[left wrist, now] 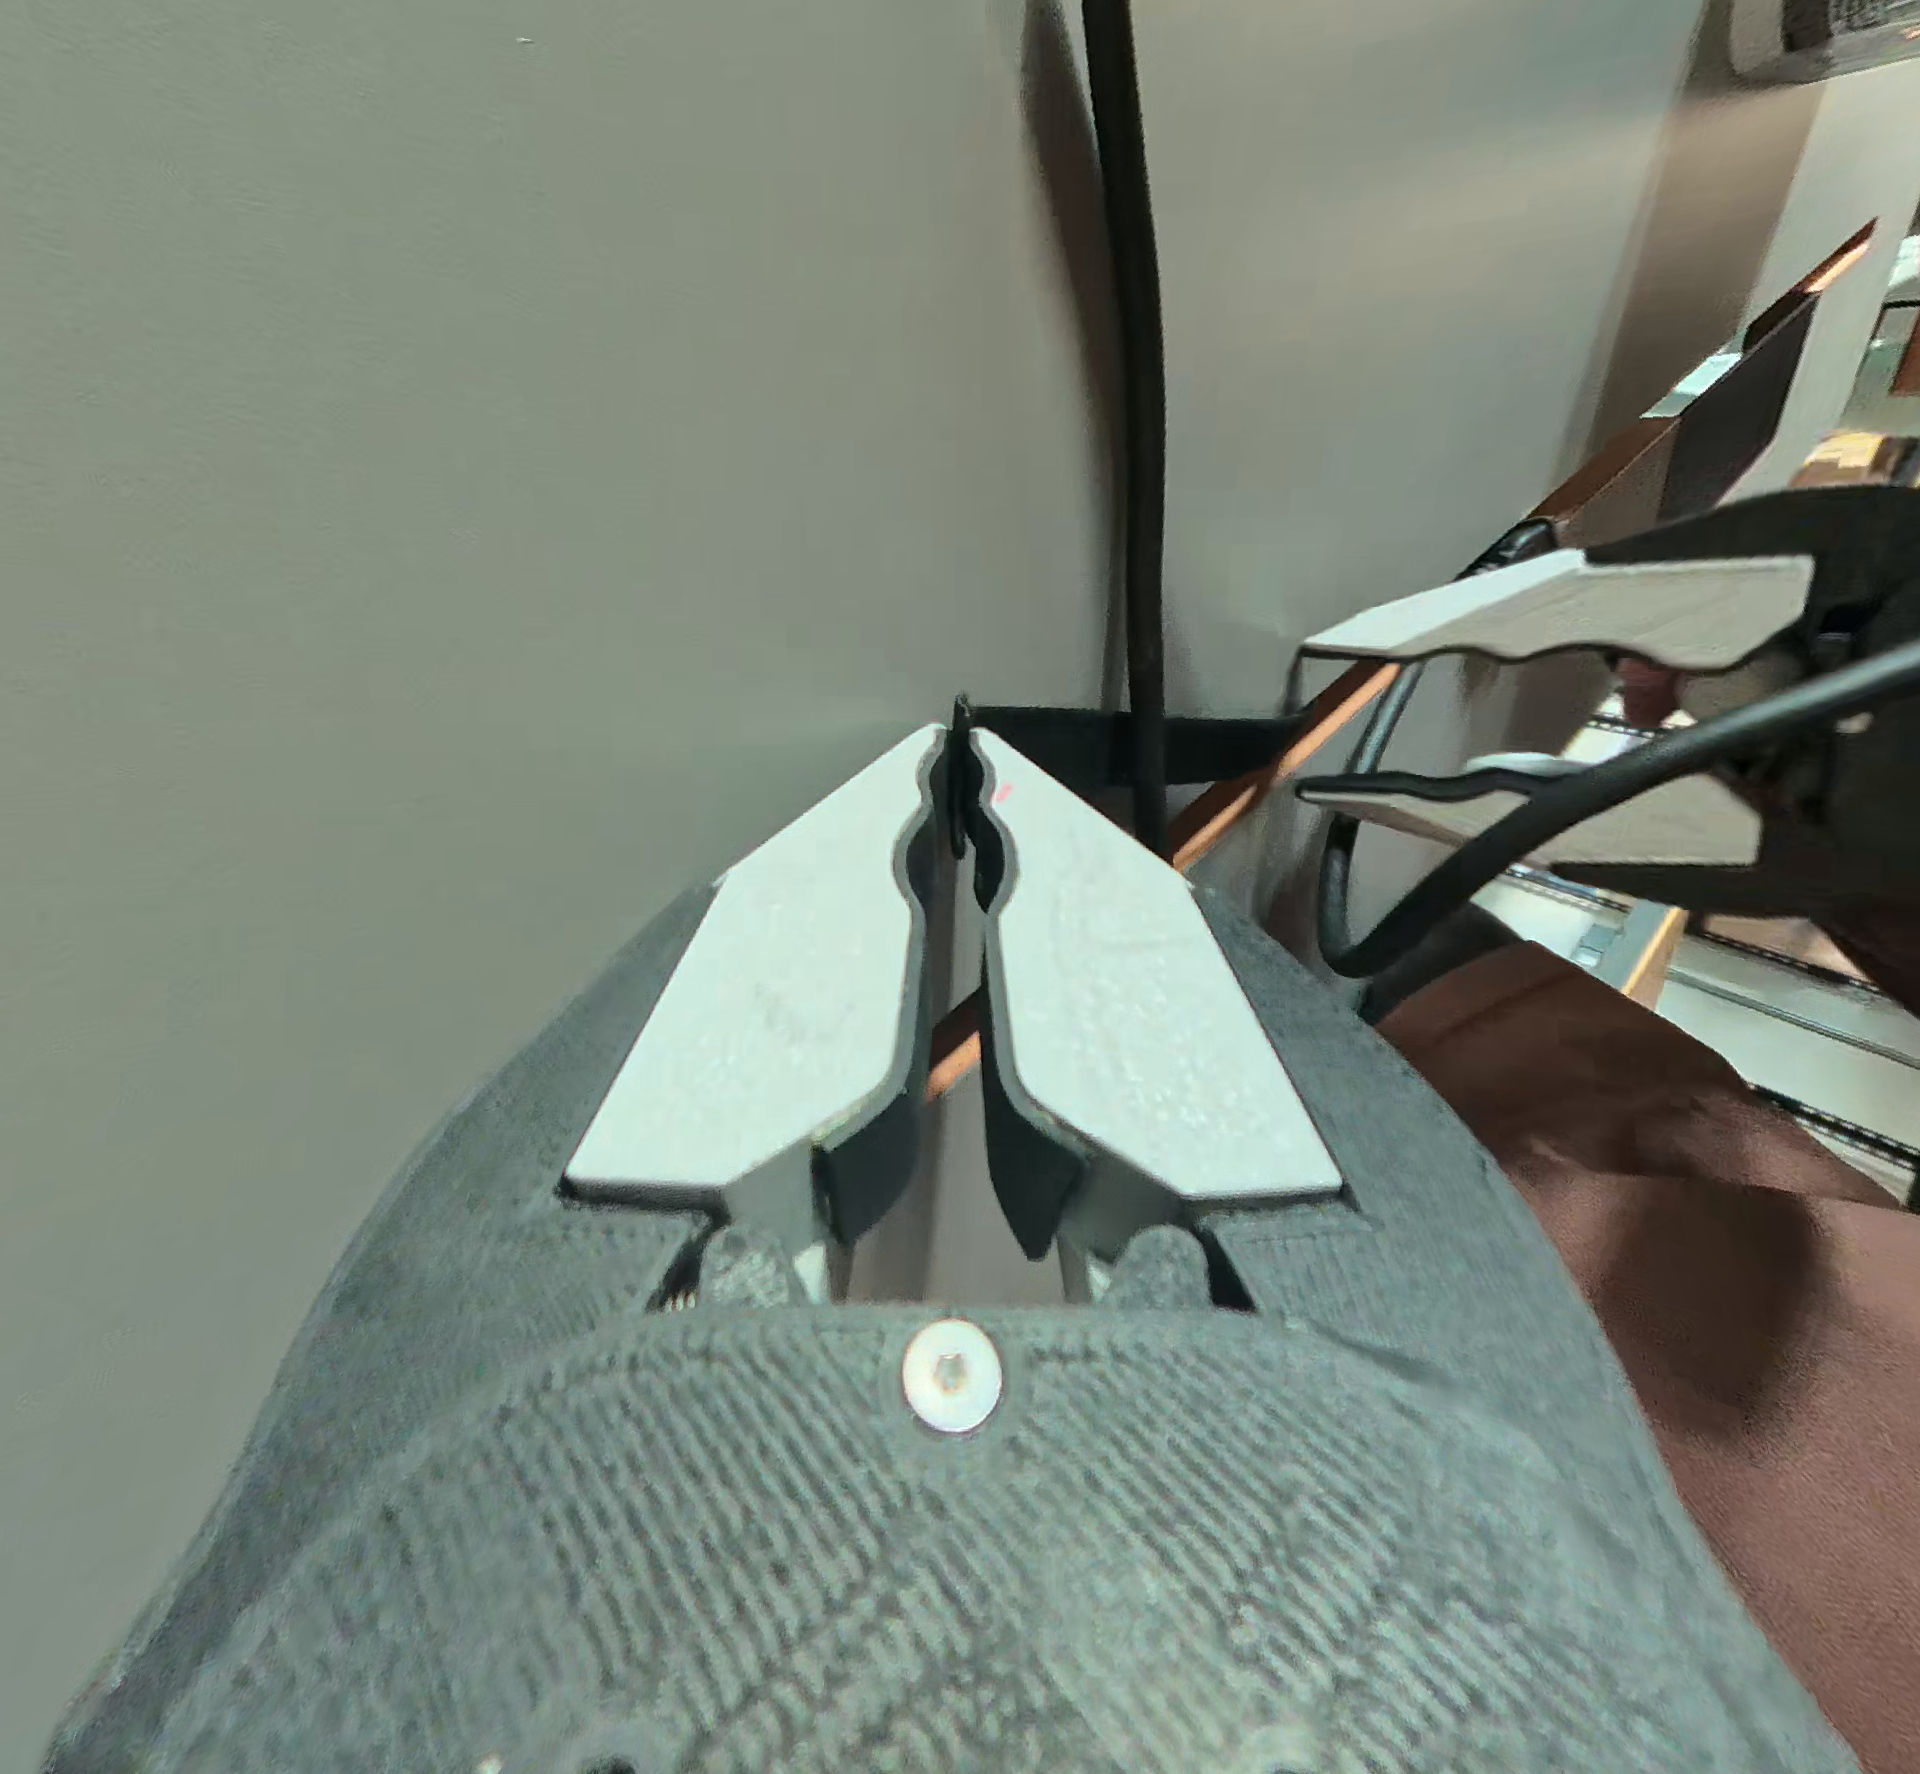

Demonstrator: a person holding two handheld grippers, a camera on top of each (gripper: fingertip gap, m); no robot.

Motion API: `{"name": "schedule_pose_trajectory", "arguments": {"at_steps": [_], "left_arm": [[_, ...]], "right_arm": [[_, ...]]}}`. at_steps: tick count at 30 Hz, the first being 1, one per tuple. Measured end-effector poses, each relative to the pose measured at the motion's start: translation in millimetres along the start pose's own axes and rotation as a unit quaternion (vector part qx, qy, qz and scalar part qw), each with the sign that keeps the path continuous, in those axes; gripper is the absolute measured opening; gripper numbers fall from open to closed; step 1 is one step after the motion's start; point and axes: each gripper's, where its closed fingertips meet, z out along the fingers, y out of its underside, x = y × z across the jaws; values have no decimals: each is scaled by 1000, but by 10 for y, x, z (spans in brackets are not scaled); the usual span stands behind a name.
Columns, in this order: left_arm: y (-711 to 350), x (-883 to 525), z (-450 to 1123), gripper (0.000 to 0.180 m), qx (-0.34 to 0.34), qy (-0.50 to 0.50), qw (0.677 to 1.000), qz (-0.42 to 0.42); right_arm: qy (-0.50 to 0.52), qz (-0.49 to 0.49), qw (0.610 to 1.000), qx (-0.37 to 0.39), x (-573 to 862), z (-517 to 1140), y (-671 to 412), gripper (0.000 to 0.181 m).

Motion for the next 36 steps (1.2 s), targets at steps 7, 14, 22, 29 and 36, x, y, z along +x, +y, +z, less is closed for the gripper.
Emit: {"name": "schedule_pose_trajectory", "arguments": {"at_steps": [7,14,22,29,36], "left_arm": [[-85,25,-9,0,0,4,1000,-7],[-109,83,-6,0,23,26,999,-8],[-78,91,35,0,51,41,998,-17],[-53,83,26,0,58,55,997,4],[-45,3,-10,0,55,34,998,1]], "right_arm": [[46,-91,995,-24,-5,17,-25,12],[62,-54,996,-39,369,-123,-31,0],[-1,70,996,-53,735,-222,11,24],[17,208,978,-29,683,-684,343,32],[18,154,988,-13,397,-364,530,49]]}}
